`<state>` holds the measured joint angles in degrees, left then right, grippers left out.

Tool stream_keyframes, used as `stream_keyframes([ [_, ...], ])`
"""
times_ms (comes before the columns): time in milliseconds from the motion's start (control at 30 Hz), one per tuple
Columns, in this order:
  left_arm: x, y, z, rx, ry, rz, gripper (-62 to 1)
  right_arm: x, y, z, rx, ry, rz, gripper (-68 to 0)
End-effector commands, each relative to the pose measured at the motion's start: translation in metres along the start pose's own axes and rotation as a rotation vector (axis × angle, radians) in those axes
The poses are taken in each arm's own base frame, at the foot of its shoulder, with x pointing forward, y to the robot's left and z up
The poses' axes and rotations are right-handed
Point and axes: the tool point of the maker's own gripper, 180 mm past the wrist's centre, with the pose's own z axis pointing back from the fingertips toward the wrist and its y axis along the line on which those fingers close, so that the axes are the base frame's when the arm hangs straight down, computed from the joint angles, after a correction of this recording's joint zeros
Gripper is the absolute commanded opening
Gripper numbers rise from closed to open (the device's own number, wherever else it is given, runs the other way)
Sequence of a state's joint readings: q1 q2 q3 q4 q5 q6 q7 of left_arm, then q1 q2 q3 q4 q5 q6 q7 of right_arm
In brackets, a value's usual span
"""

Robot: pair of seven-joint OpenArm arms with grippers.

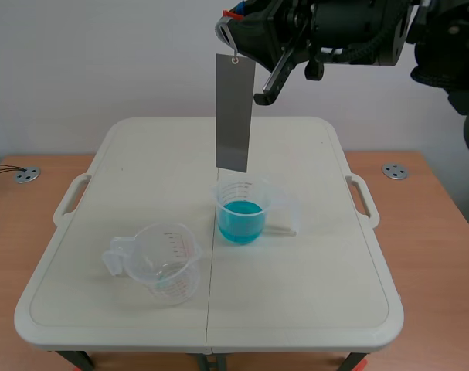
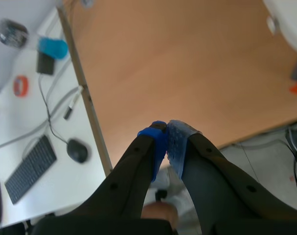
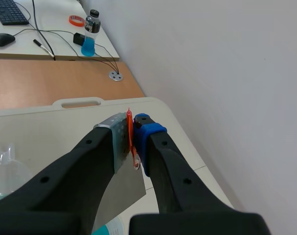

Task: Hold the metal plate by the orange handle, dip it into the blue solution, take it out and point at it, then put the plate back in the beaker on the left.
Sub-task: 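Raise the plate and point at it, then put the plate into the left beaker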

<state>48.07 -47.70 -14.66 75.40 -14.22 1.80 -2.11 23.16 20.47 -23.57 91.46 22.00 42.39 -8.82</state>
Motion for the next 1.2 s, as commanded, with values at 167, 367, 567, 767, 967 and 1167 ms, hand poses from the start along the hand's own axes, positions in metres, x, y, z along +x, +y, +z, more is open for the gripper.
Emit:
stream_keyframes([
  [167,-0.048,-0.061,0.026,-0.222,0.113,0.016,-58.0,0.035,-0.006,0.003,-0.005,-0.089,0.062,-66.2],
  [367,-0.077,-0.135,0.054,-0.447,0.195,0.071,-58.0,0.056,0.002,0.004,0.011,-0.139,0.099,-66.2],
  [567,-0.081,-0.2,0.081,-0.594,0.21,0.135,-58.0,0.074,0.017,0.003,0.051,-0.188,0.117,-66.2],
  [767,-0.08,-0.245,0.104,-0.696,0.225,0.18,-58.0,0.08,0.039,-0.005,0.113,-0.212,0.113,-66.2],
  [967,-0.079,-0.262,0.115,-0.741,0.232,0.192,-58.0,0.086,0.06,-0.013,0.183,-0.234,0.118,-66.2],
  [1167,-0.081,-0.261,0.112,-0.735,0.24,0.185,-58.0,0.095,0.076,-0.022,0.226,-0.264,0.112,-66.2],
])
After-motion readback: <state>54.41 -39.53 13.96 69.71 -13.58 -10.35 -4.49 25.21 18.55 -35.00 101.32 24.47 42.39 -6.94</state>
